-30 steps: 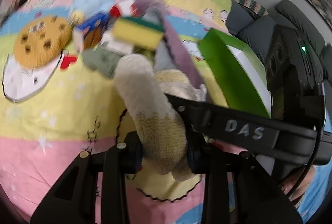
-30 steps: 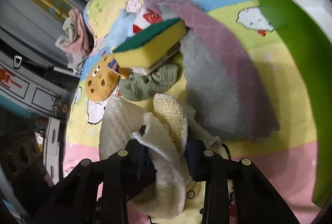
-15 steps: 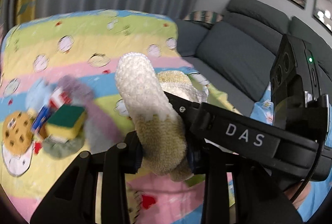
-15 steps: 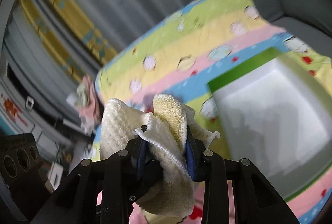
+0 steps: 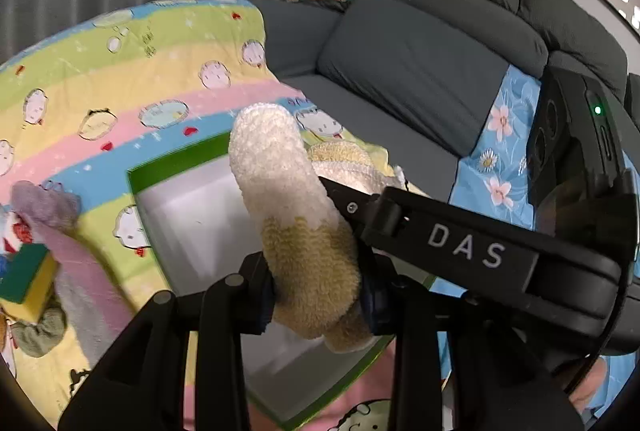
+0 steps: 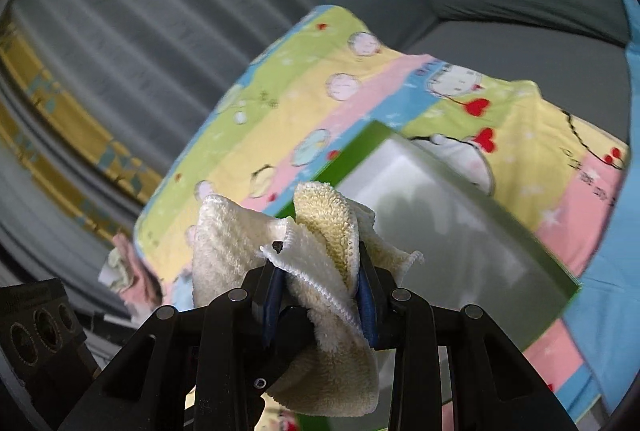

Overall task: Organize soft objects
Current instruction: 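Carry the towel with the right gripper into the green box and release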

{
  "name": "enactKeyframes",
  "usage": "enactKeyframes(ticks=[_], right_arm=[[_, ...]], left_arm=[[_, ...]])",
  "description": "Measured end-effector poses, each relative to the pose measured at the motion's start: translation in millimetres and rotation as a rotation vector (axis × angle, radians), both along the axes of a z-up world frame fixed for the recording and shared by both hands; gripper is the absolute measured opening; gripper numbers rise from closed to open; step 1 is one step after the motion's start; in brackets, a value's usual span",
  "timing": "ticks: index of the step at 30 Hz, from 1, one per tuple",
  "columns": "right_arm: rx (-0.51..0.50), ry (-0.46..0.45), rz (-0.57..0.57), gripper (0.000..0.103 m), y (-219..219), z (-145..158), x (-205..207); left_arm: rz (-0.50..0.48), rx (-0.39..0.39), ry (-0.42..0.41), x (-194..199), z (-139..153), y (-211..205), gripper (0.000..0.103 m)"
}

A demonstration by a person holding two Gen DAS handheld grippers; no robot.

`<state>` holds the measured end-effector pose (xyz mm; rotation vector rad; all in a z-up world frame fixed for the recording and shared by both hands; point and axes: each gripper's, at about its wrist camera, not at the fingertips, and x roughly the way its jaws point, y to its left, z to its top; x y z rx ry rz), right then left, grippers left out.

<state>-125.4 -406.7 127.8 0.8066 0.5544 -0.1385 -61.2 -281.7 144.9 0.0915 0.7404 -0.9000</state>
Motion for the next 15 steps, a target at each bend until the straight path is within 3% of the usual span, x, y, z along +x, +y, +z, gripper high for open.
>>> enactKeyframes(ticks=[9,15], right_arm=[[0.028,0.181,-0.047,0.035,-27.8,-40.3,14.4],[-0.019,0.250,-0.072,0.035,-27.8,-46.0,18.7]], left_arm=[[-0.038,0.048,0.143,14.5,-36.9,-33.0,0.032],[-0.030,0.056,0.232,20.7,-52.2,-38.8,0.036]])
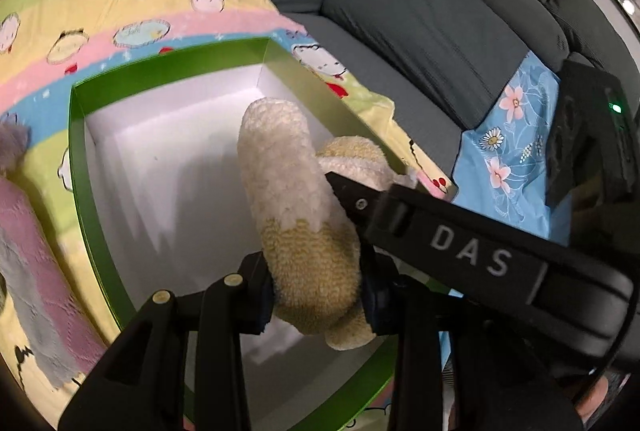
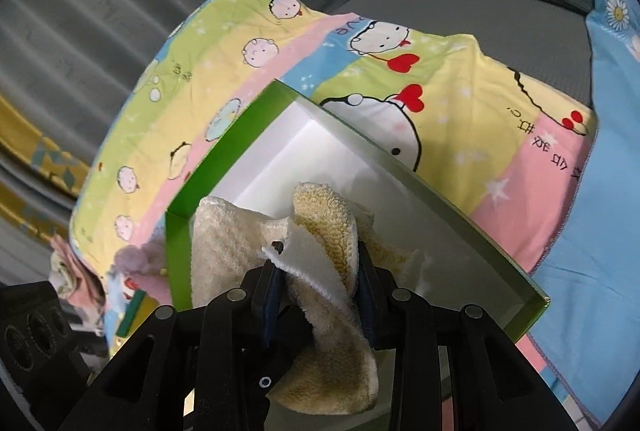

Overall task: Organize soft objects
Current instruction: 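Carry the towel with the right gripper into the green box and release, then move the right gripper back to the cookie-shaped plush and close on it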

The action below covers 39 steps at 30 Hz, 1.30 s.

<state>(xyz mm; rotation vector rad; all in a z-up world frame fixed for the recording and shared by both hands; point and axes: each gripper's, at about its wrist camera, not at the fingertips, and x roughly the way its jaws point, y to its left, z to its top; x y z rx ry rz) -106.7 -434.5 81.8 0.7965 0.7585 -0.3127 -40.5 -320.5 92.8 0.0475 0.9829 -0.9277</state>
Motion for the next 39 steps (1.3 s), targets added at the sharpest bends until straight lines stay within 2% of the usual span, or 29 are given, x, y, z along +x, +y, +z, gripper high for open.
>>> enactKeyframes(ticks=[2,5,7,8,9,10,11,14,17,20,24,30,35,37,39], right_arm=[[-0.013,0.012,-0.006,0.035,1.5,0.2,0.7],[-0.017,0.005,-0.011,0.040,2.9,2.0,-0.1],[-0.044,-0.001,-0.014,0.058,5.3,7.6,-1.9],[-0.068,-0.015,-0.019,0.064,7.2,12.8,-4.5],[-0.091,-0.032,-0.031,0.078,9.1,18.3,-8.0],[-0.106,-0.042,-0.043,0.088,10.5,22.0,-10.5],[-0.125,-0.053,-0.057,0.090,12.4,26.4,-13.6],[-0.160,-0.079,-0.045,0.090,18.9,36.6,-16.1],[-0.154,-0.110,-0.015,0.091,26.1,41.4,-15.1],[-0.163,-0.134,0.014,0.092,36.9,46.4,-12.8],[-0.189,-0.164,0.047,0.100,55.3,53.8,-10.4],[-0.256,-0.184,0.109,0.100,87.3,60.7,-3.3],[-0.335,-0.270,0.239,0.100,128.0,69.1,0.1],[-0.331,-0.297,0.283,0.100,144.2,68.9,2.0],[-0.306,-0.316,0.341,0.100,164.5,64.9,6.6]], left_arm=[[0.012,0.004,0.025,2.3,-2.8,0.4,0.040],[0.034,0.012,0.033,3.0,-4.0,2.6,0.054],[0.040,0.017,0.016,0.9,-0.2,5.3,0.078],[0.043,0.026,-0.003,-0.7,2.8,7.0,0.082],[0.053,0.041,-0.031,-2.4,6.3,8.9,0.088],[0.066,0.049,-0.058,-4.1,10.1,11.5,0.088],[0.077,0.048,-0.086,-5.3,14.0,15.5,0.088],[0.099,0.020,-0.121,-8.0,25.2,30.8,0.088],[0.135,0.011,-0.134,-10.0,34.4,49.6,0.088],[0.190,0.029,-0.170,-12.9,40.3,70.7,0.088],[0.289,0.060,-0.207,-14.6,43.9,106.5,0.088],[0.426,0.124,-0.220,-11.0,35.8,168.8,0.088],[0.565,0.129,-0.217,-11.7,29.0,230.7,0.088],[0.619,0.124,-0.201,-11.4,22.0,264.4,0.088],[0.668,0.156,-0.207,-11.0,14.8,288.2,0.088]])
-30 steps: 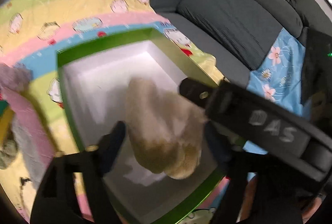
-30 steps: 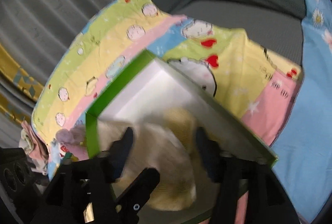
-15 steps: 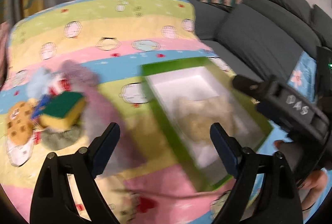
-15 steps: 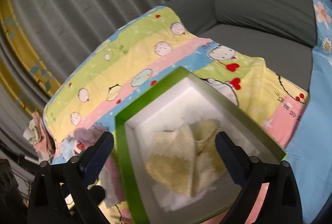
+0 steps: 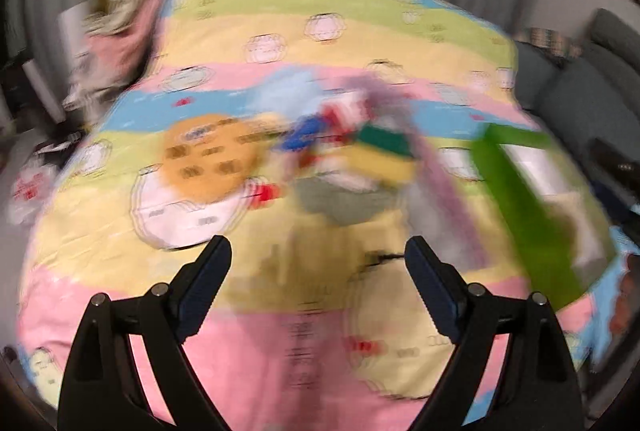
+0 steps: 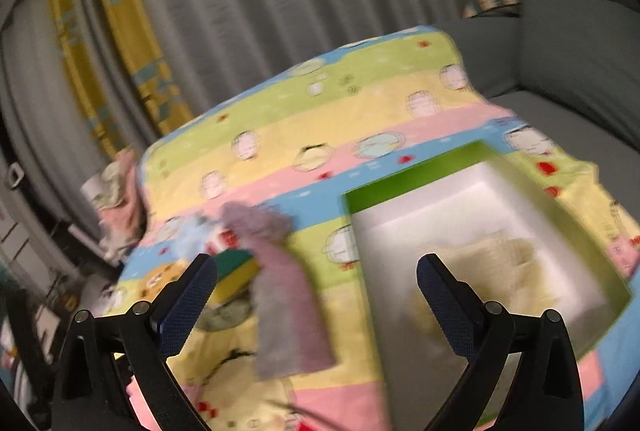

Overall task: Organize soft objects
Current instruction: 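Move the right gripper back to the cookie-shaped plush and close on it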

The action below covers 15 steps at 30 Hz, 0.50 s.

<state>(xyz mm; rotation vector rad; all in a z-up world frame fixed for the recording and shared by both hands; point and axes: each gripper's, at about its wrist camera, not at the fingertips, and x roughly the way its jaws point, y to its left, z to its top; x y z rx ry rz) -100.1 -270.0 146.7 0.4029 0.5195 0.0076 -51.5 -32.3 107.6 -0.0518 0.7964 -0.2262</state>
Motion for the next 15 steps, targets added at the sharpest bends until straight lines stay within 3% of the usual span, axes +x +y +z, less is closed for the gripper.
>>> enactKeyframes(ticks=[3,9,11,15], right_arm=[[0.006,0.007,0.109,0.100,33.4,-10.6,6.2],[0.057,0.096,0.320,0.100,107.6,-35.5,31.0],[0.081,0.159,0.381,0.100,132.5,-40.4,49.1],[0.118,0.254,0.449,0.099,182.4,-46.1,93.7]], left_arm=[[0.116,0.038,0.012,3.9,-17.6,43.4,0.088],[0.325,-0.027,0.069,8.0,-50.3,120.9,0.087],[0.363,-0.033,0.067,11.0,-50.4,131.8,0.087],[0.407,-0.120,0.095,17.4,-53.5,155.0,0.087]])
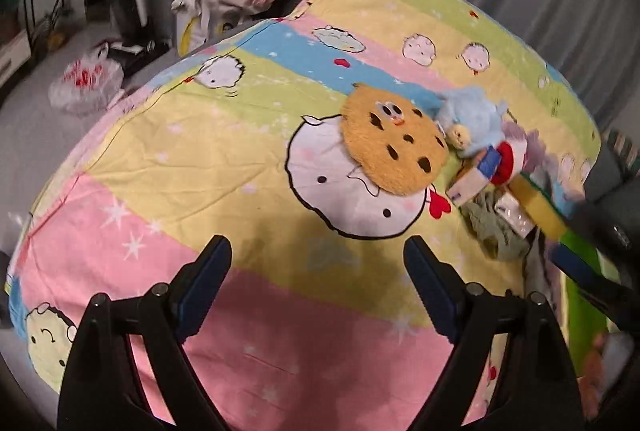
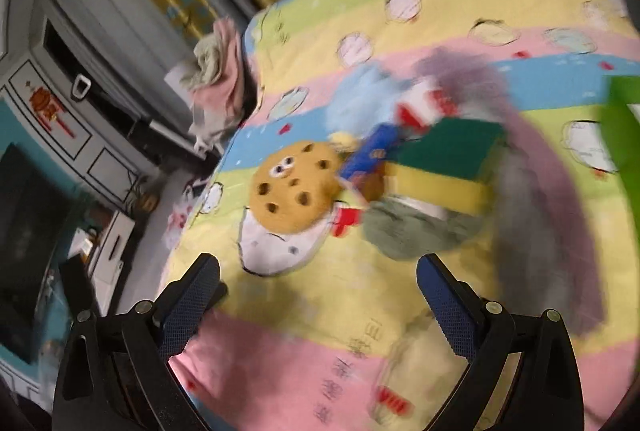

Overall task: Organize soft objects
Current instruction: 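Move the right gripper back to the cookie-shaped plush and close on it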

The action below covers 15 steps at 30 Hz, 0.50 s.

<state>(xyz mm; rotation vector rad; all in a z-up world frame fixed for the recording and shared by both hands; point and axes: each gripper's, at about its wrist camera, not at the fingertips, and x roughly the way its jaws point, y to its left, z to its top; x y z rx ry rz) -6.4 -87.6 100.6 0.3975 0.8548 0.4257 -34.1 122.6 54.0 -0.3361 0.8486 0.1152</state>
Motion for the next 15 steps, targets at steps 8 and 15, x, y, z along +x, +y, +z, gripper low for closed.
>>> enactKeyframes(ticks=[8,15], right_arm=[[0.026,0.194,-0.045,0.083,76.3,-36.1,88.9],[-0.098,0.167,-0.127,0.083,101.9,-49.0,116.6]], left_arm=[[0.073,-0.108,0.001,-1.8,1.5,31.9,0.082],[0.090,-0.203,-0.019,-6.5,7.2,49.3,0.079]])
